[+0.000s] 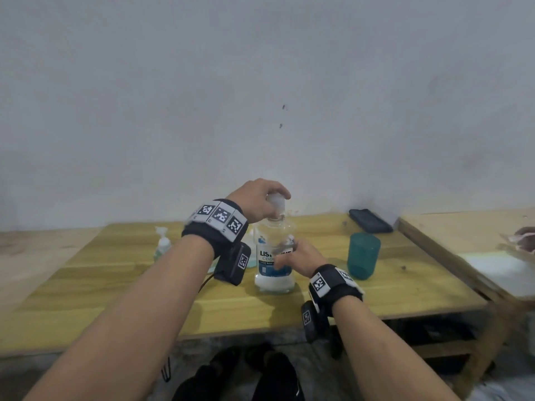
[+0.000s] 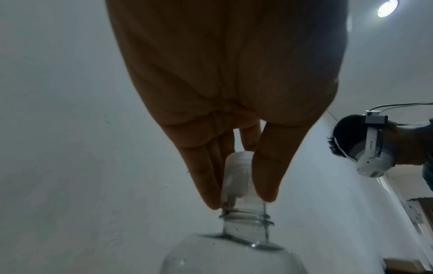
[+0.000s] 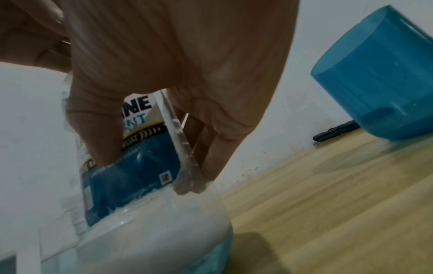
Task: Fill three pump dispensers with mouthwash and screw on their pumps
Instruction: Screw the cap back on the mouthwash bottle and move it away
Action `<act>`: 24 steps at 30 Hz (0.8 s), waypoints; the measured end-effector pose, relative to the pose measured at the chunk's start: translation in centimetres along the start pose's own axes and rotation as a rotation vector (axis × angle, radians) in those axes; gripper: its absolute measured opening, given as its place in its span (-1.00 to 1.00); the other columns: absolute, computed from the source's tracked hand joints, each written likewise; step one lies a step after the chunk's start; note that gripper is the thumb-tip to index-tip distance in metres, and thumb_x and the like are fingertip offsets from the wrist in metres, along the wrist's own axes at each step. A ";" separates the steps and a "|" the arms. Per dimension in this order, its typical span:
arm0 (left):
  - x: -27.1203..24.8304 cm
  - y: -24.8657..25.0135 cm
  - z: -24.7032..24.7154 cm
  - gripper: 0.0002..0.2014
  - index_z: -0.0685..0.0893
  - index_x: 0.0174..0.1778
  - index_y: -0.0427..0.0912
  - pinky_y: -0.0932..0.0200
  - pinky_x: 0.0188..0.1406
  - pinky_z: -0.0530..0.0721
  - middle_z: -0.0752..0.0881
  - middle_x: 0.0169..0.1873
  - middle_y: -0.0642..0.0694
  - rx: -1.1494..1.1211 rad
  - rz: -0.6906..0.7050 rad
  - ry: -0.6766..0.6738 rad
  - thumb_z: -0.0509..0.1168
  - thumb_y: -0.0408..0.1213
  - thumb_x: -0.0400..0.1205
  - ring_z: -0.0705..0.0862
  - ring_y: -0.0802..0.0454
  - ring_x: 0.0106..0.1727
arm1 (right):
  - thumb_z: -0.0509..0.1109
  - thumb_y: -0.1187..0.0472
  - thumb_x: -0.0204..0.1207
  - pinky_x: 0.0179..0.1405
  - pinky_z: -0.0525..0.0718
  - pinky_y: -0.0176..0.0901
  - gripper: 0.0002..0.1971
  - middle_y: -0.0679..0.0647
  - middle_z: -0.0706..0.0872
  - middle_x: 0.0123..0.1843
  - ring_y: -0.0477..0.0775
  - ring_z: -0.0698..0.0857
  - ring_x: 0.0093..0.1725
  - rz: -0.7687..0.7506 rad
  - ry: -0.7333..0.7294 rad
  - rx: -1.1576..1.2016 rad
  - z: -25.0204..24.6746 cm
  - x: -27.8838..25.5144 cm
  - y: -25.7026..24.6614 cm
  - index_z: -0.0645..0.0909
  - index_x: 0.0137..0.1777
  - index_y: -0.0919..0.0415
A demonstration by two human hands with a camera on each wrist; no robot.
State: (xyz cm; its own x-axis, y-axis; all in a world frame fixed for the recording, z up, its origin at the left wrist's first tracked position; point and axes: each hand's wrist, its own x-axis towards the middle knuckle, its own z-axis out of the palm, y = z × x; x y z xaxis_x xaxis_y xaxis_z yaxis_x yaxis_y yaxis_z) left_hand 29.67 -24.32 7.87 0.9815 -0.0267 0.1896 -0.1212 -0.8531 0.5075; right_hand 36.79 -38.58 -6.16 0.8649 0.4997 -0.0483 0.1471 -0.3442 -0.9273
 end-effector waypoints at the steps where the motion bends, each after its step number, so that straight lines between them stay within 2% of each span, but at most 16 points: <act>1: 0.0 -0.2 0.0 -0.56 0.70 0.19 0.12 0.01 0.16 0.70 0.68 0.20 -0.08 -0.014 0.001 0.002 0.44 -0.44 0.47 0.70 -0.05 0.10 | 0.55 0.44 0.28 -0.34 0.57 -0.30 -0.68 0.02 0.78 -0.14 -0.06 0.69 -0.19 -0.005 -0.002 0.001 0.1 0.1 0.0 0.74 0.05 0.29; 4: 0.1 -0.2 0.2 -0.56 0.72 0.06 0.14 -0.07 0.14 0.73 0.68 0.17 -0.06 -0.054 0.011 -0.006 0.35 -0.51 0.44 0.71 -0.07 0.09 | 0.55 0.46 0.24 -0.27 0.60 -0.25 -0.72 0.05 0.81 -0.12 -0.01 0.72 -0.15 -0.023 -0.004 0.009 0.3 0.2 0.0 0.76 -0.03 0.26; 6: 0.1 0.1 0.2 -0.62 0.70 -0.02 0.12 -0.07 0.14 0.72 0.69 0.12 -0.03 -0.085 0.017 -0.042 0.31 -0.47 0.41 0.69 -0.08 0.10 | 0.55 0.45 0.22 -0.25 0.62 -0.23 -0.75 0.04 0.82 -0.13 0.01 0.73 -0.13 -0.023 0.001 0.007 0.3 0.1 0.1 0.77 -0.09 0.23; 8: -0.1 0.6 0.2 -0.71 0.67 0.03 0.05 -0.05 0.22 0.65 0.69 0.11 0.00 -0.151 0.011 -0.070 0.37 -0.25 0.38 0.67 -0.06 0.15 | 0.56 0.44 0.21 -0.27 0.62 -0.24 -0.75 0.03 0.81 -0.13 0.02 0.73 -0.13 -0.018 0.012 0.003 0.4 -0.1 0.2 0.77 -0.10 0.24; 10: 0.1 0.5 0.1 -0.52 0.61 0.23 0.01 -0.04 0.29 0.59 0.64 0.17 0.06 -0.149 -0.024 -0.023 0.47 0.06 0.43 0.64 0.02 0.22 | 0.56 0.40 0.18 -0.21 0.67 -0.18 -0.71 0.08 0.83 -0.09 0.10 0.76 -0.08 -0.023 0.018 0.003 0.5 -0.1 0.1 0.76 -0.06 0.28; 11: 0.3 0.4 0.1 -0.42 0.57 0.30 0.00 -0.01 0.24 0.59 0.61 0.15 0.07 -0.091 -0.056 0.041 0.46 0.20 0.44 0.62 0.03 0.20 | 0.56 0.39 0.16 -0.16 0.70 -0.15 -0.68 0.10 0.84 -0.07 0.13 0.77 -0.04 -0.023 0.017 0.005 0.5 -0.1 0.1 0.76 -0.03 0.30; 12: 0.4 0.3 -0.1 -0.39 0.59 0.28 -0.01 0.02 0.15 0.60 0.60 0.10 0.07 -0.003 -0.081 0.115 0.44 0.27 0.42 0.63 0.03 0.15 | 0.56 0.40 0.17 -0.11 0.71 -0.13 -0.66 0.11 0.84 -0.05 0.14 0.78 -0.02 -0.019 0.019 0.006 0.5 -0.2 0.0 0.76 -0.01 0.30; 13: 0.4 0.3 -0.3 -0.45 0.65 0.19 -0.03 0.06 0.06 0.60 0.62 0.03 0.07 0.067 -0.092 0.164 0.45 0.26 0.42 0.64 0.03 0.09 | 0.56 0.40 0.17 -0.09 0.72 -0.12 -0.66 0.11 0.84 -0.04 0.13 0.78 -0.01 -0.015 0.022 0.007 0.5 -0.2 0.0 0.76 0.00 0.29; 14: 0.5 0.3 -0.5 -0.56 0.70 0.11 -0.04 0.09 0.03 0.61 0.65 -0.02 0.07 0.080 -0.096 0.165 0.48 0.17 0.44 0.66 0.03 0.06 | 0.56 0.40 0.17 -0.09 0.72 -0.12 -0.68 0.11 0.84 -0.04 0.13 0.79 0.00 -0.013 0.023 0.006 0.4 -0.3 -0.1 0.77 -0.02 0.28; 16: 0.5 0.5 -1.0 -0.75 0.75 0.09 -0.05 0.08 0.13 0.66 0.73 0.02 0.04 -0.034 -0.047 0.074 0.47 -0.18 0.51 0.70 0.02 0.13 | 0.57 0.38 0.16 -0.09 0.73 -0.11 -0.68 0.11 0.84 -0.04 0.14 0.79 0.02 -0.011 0.022 0.000 0.4 -0.3 -0.2 0.77 -0.04 0.27; 17: 0.3 0.7 -1.2 -0.73 0.74 0.14 -0.07 0.04 0.22 0.66 0.74 0.09 0.03 -0.086 -0.018 0.019 0.43 -0.32 0.52 0.70 0.03 0.19 | 0.57 0.37 0.15 -0.08 0.73 -0.10 -0.68 0.11 0.84 -0.04 0.14 0.78 0.02 -0.008 0.022 -0.005 0.3 -0.2 -0.2 0.77 -0.04 0.27; 18: 0.1 1.0 -1.3 -0.67 0.72 0.20 -0.07 0.03 0.27 0.64 0.71 0.16 0.02 -0.106 0.000 -0.017 0.41 -0.36 0.52 0.68 0.05 0.23 | 0.57 0.37 0.15 -0.07 0.74 -0.08 -0.68 0.11 0.84 -0.04 0.14 0.78 0.02 -0.005 0.021 -0.010 0.3 -0.2 -0.3 0.77 -0.04 0.26; 20: 0.1 1.5 -1.2 -0.55 0.64 0.31 -0.02 0.02 0.25 0.61 0.61 0.20 0.05 -0.030 -0.008 0.015 0.49 -0.14 0.49 0.64 0.05 0.22 | 0.57 0.36 0.12 0.00 0.76 -0.01 -0.68 0.11 0.84 -0.05 0.15 0.78 0.01 -0.004 0.016 -0.016 0.3 -0.1 -0.3 0.78 -0.07 0.24; 22: 0.2 1.4 -0.9 -0.50 0.64 0.27 -0.02 0.04 0.17 0.62 0.62 0.12 0.03 0.120 -0.053 0.094 0.51 0.06 0.45 0.64 0.02 0.12 | 0.57 0.37 0.14 -0.01 0.76 -0.01 -0.70 0.10 0.84 -0.06 0.15 0.78 0.01 -0.007 0.013 -0.018 0.2 -0.2 -0.5 0.78 -0.08 0.24; 24: 0.3 1.2 -0.7 -0.70 0.71 0.15 -0.02 0.12 0.10 0.62 0.70 0.10 0.00 0.123 -0.039 0.092 0.47 -0.11 0.51 0.67 0.02 0.08 | 0.55 0.42 0.21 -0.15 0.71 -0.14 -0.72 0.08 0.83 -0.08 0.07 0.76 -0.05 -0.006 0.008 -0.023 0.2 -0.4 -0.7 0.78 -0.04 0.29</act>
State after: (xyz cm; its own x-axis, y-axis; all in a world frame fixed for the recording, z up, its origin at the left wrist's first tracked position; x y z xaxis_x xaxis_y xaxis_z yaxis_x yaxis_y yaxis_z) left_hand 29.72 -24.98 9.09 0.9667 0.0510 0.2508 -0.0584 -0.9101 0.4103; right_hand 36.22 -38.38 -5.56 0.8677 0.4955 -0.0397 0.1634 -0.3598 -0.9186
